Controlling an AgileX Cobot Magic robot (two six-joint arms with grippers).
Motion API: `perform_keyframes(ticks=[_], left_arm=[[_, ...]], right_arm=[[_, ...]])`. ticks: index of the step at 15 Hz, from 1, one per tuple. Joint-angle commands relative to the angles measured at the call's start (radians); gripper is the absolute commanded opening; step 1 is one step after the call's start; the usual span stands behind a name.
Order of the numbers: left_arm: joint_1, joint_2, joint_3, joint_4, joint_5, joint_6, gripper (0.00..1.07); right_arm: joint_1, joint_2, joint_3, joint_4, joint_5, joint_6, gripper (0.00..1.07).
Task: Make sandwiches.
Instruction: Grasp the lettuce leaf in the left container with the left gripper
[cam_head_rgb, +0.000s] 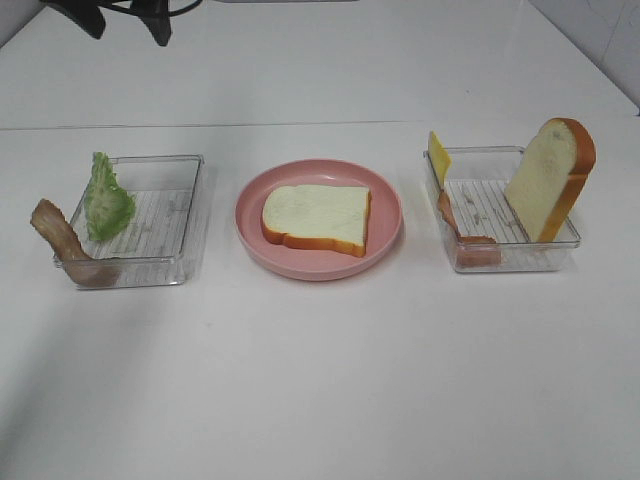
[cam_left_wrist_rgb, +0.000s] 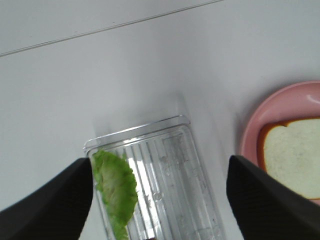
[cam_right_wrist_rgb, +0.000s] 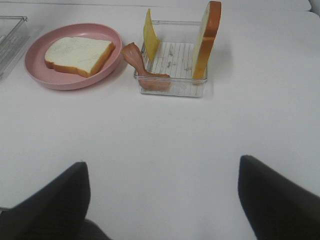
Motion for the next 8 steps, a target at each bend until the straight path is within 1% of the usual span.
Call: perform_keyframes(ticks=[1,2,6,8], left_arm=[[0.073,-0.074,0.147,0.006,0.076,-0.010,0.71],[0.091,-0.082,0.194,0.006,0.076,-0.010,0.71],[0.126,-0.063,0.305,0.008,0.074,-0.010,0.71],[0.126,-0.036,0.323,0.044,0.063,-0.010,0.71]], right_arm=[[-0.006,-0.014,0.002,0.004,-0.008,0.006,0.78],[-0.006,-0.014,0.002,0.004,-0.008,0.006,0.78],[-0.006,-0.014,0.002,0.004,-0.008,0.006,0.78],[-0.006,-0.014,0.002,0.004,-0.008,0.006,0.78]])
